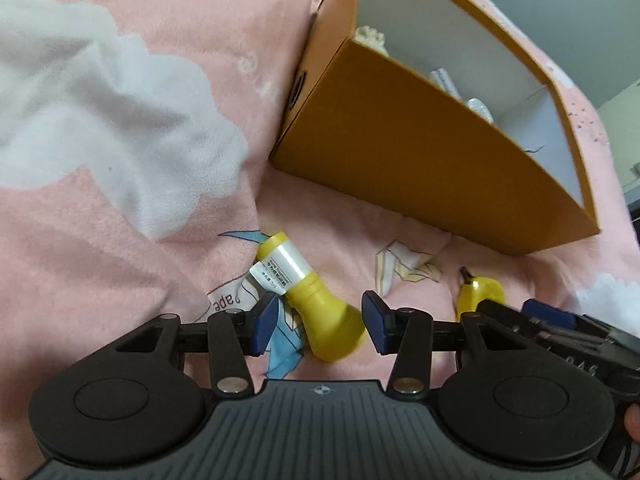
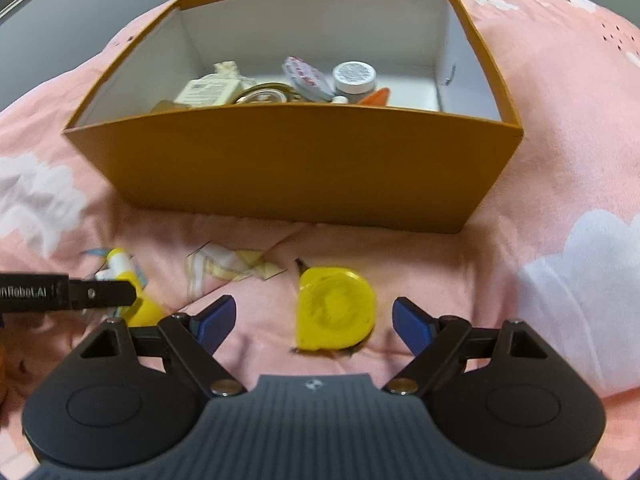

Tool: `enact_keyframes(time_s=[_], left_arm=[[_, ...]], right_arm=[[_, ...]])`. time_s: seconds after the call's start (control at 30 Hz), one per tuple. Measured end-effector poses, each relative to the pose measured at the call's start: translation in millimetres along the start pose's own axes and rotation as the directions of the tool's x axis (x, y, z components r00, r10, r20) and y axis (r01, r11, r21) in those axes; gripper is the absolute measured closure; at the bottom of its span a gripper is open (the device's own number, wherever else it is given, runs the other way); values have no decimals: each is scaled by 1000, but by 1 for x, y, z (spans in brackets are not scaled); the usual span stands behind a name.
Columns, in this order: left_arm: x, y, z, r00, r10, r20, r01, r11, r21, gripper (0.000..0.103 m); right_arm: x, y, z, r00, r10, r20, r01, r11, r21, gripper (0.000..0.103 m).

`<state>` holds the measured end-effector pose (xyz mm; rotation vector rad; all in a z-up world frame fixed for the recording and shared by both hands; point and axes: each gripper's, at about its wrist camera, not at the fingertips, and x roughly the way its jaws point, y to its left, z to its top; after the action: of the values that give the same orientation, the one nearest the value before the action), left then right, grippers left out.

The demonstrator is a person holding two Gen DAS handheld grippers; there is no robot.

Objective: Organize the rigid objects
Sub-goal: 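Grasp the yellow bottle with white label with the left gripper, then grasp the yellow tape measure with the right gripper while the left holds the bottle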

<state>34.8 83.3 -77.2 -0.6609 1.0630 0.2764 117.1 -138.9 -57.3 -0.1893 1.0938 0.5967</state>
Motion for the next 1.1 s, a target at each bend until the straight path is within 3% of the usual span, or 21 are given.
enact_keyframes(time_s=[0.23, 0.4, 0.5, 0.6, 0.8, 0.93, 1.1], left_arm=[[12, 0, 5, 1000, 18, -9, -18, 1000, -17, 60], [18, -6, 7, 1000, 12, -5, -12, 999, 32, 66], [17, -15, 5, 1000, -1, 3, 0, 994, 107, 73], [17, -25, 3, 1000, -17, 2, 16, 980, 196, 76], [23, -21, 3, 1000, -4, -20, 7, 985, 173, 73], [22, -17, 2, 1000, -7, -21, 11, 988, 155, 72], [21, -17, 0, 1000, -10, -15, 12, 986, 166, 72]], right_arm=[[20, 1, 4, 999, -11, -45, 11, 1000, -15, 20], [33, 2, 5, 997, -10, -74, 8, 999, -34, 27], [39, 1, 7, 997, -17, -78, 14, 999, -40, 35], [37, 1, 8, 997, -27, -74, 24, 999, -43, 52], [39, 2, 7, 996, 2, -92, -5, 999, -41, 51], [45, 2, 8, 995, 12, -104, -16, 999, -41, 42], [46, 5, 7, 995, 5, -101, -11, 998, -61, 41]])
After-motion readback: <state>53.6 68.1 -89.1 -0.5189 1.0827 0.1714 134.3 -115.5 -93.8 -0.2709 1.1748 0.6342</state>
